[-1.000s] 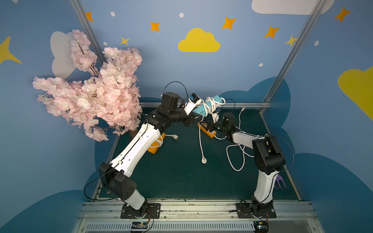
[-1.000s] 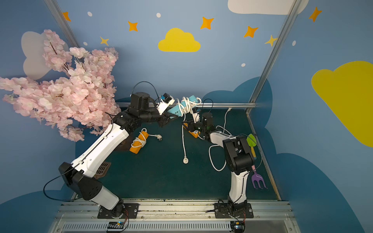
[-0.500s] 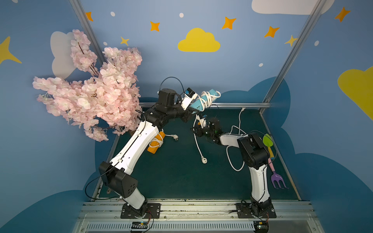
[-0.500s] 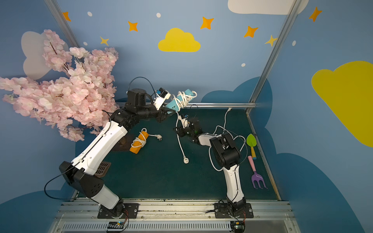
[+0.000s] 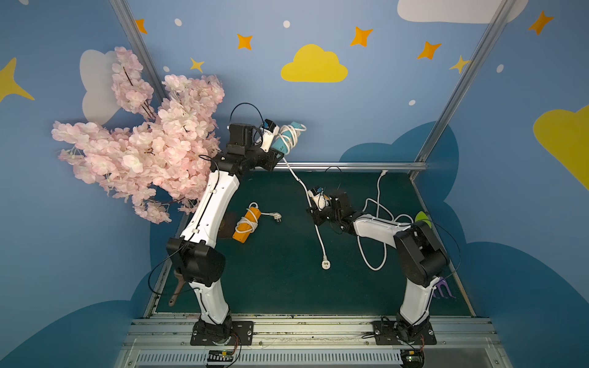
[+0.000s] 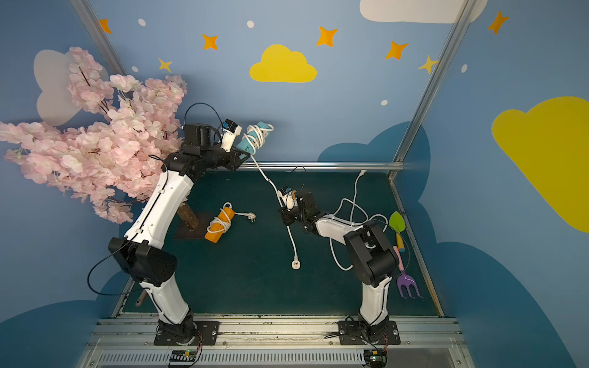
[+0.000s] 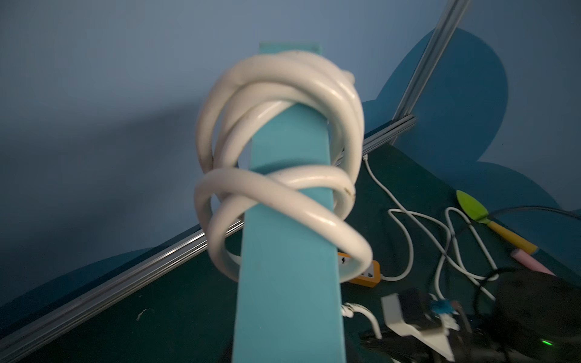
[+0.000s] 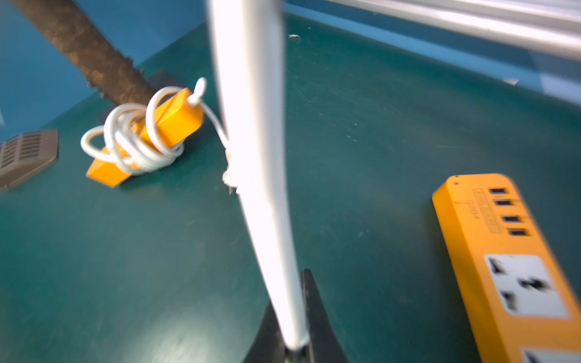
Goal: Wrap the cord around the power strip
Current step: Wrap the power cord around the power strip.
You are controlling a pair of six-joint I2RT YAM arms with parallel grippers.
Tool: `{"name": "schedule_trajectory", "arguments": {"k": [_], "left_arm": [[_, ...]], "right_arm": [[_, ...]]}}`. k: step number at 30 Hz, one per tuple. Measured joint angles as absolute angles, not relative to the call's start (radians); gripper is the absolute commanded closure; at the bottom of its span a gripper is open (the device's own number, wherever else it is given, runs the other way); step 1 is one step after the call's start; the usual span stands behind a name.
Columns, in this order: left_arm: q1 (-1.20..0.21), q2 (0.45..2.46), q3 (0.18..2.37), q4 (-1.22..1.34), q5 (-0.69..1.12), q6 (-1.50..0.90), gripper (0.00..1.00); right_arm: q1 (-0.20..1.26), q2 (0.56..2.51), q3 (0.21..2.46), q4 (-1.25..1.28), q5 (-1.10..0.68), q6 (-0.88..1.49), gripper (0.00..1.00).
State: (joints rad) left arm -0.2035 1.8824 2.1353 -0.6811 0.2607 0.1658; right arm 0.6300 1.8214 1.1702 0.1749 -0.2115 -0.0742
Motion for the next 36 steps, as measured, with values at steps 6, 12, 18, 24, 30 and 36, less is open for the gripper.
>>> {"name": "schedule_trajectory", "arguments": {"k": [6, 12, 18, 24, 30, 36], "left_arm": [[-0.196, 2.022, 2.251, -0.842, 0.109, 0.297, 0.97], [-0.218, 2.072, 2.189, -0.931, 0.026, 0.368, 0.98], [-0.289, 2.032, 2.023, -0.951, 0.036, 0.406, 0.97], [-0.353, 1.867, 1.848, -0.95, 0.192, 0.454, 0.98], [-0.419, 1.717, 1.763, -0.961, 0.445, 0.548, 0.97], [-0.45, 1.705, 1.824, -0.975, 0.707, 0.555, 0.98]], "right_arm": [[0.717, 1.594, 1.14, -0.004, 0.024, -0.295, 1.0], [0.799, 1.446, 1.117, -0.023, 0.196, -0.563, 1.0], [0.706, 1.422, 1.239, -0.071, 0.173, -0.628, 1.0], [0.55, 1.496, 1.427, -0.102, 0.046, -0.59, 1.0], [0.419, 1.67, 1.691, -0.184, -0.161, -0.552, 1.0], [0.308, 1.879, 1.898, -0.289, -0.547, -0.437, 1.0]]}}
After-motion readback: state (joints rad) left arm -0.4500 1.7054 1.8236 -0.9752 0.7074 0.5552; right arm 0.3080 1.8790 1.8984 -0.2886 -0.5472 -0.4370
